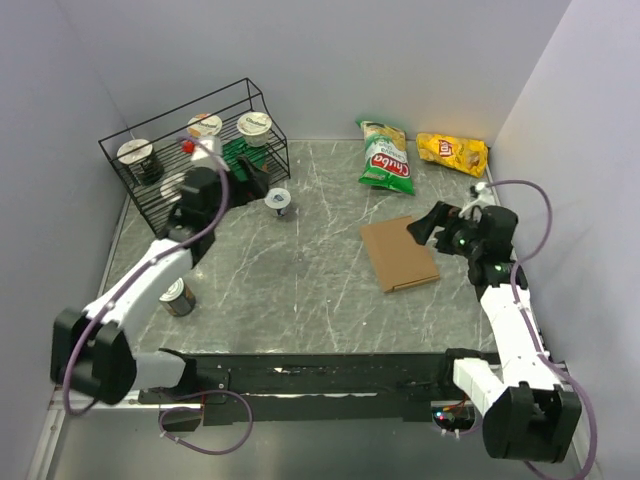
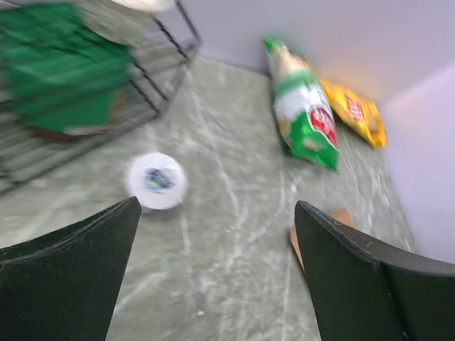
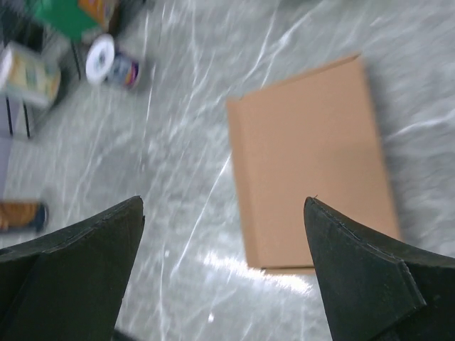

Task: Fold the paper box

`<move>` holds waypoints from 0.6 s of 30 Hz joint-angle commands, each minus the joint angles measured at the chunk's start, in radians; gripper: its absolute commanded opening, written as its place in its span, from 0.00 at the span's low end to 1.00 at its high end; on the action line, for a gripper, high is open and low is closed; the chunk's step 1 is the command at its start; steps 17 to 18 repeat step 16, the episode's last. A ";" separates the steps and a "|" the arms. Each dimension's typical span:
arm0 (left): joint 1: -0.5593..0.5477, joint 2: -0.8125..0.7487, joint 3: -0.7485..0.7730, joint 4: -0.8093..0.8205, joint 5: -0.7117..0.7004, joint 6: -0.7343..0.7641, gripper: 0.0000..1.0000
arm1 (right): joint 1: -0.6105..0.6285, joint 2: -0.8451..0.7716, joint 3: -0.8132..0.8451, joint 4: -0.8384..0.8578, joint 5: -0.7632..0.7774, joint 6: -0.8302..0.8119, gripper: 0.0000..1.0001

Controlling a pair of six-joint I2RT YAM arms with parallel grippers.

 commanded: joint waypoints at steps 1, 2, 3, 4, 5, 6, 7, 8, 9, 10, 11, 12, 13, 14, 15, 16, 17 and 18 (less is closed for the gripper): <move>0.038 -0.145 0.017 -0.210 -0.025 0.037 0.96 | -0.063 -0.057 0.049 0.075 -0.009 0.017 1.00; 0.038 -0.160 0.052 -0.256 -0.054 0.050 0.96 | -0.062 -0.068 0.073 0.063 0.023 0.020 1.00; 0.038 -0.177 0.066 -0.321 -0.070 0.073 0.96 | -0.063 -0.095 0.078 0.061 0.039 0.020 1.00; 0.038 -0.206 0.078 -0.348 -0.091 0.077 0.96 | -0.062 -0.112 0.081 0.058 0.055 0.026 1.00; 0.038 -0.219 0.095 -0.369 -0.113 0.082 0.96 | -0.062 -0.128 0.083 0.056 0.083 0.030 1.00; 0.038 -0.229 0.100 -0.384 -0.116 0.102 0.96 | -0.063 -0.157 0.084 0.056 0.091 0.030 1.00; 0.038 -0.251 0.104 -0.404 -0.117 0.103 0.96 | -0.062 -0.171 0.084 0.053 0.097 0.026 1.00; 0.037 -0.262 0.104 -0.410 -0.125 0.105 0.96 | -0.063 -0.178 0.092 0.038 0.114 0.023 1.00; 0.038 -0.268 0.104 -0.418 -0.128 0.106 0.96 | -0.063 -0.191 0.098 0.029 0.118 0.021 1.00; 0.038 -0.281 0.104 -0.424 -0.133 0.108 0.96 | -0.062 -0.195 0.103 0.020 0.122 0.015 1.00; 0.038 -0.288 0.104 -0.425 -0.139 0.107 0.96 | -0.062 -0.198 0.110 0.017 0.123 0.013 1.00; 0.038 -0.303 0.101 -0.424 -0.145 0.114 0.96 | -0.062 -0.203 0.112 0.009 0.122 0.012 1.00; 0.038 -0.311 0.092 -0.419 -0.146 0.113 0.96 | -0.062 -0.206 0.112 0.009 0.123 0.012 1.00; 0.038 -0.317 0.091 -0.421 -0.153 0.111 0.96 | -0.062 -0.208 0.109 0.009 0.122 0.012 1.00; 0.038 -0.321 0.090 -0.424 -0.157 0.107 0.96 | -0.062 -0.211 0.109 0.006 0.125 0.010 1.00; 0.038 -0.328 0.098 -0.428 -0.160 0.108 0.96 | -0.062 -0.209 0.109 0.001 0.126 0.007 1.00; 0.038 -0.328 0.098 -0.428 -0.160 0.108 0.96 | -0.062 -0.209 0.109 0.001 0.126 0.007 1.00; 0.038 -0.328 0.098 -0.428 -0.160 0.108 0.96 | -0.062 -0.209 0.109 0.001 0.126 0.007 1.00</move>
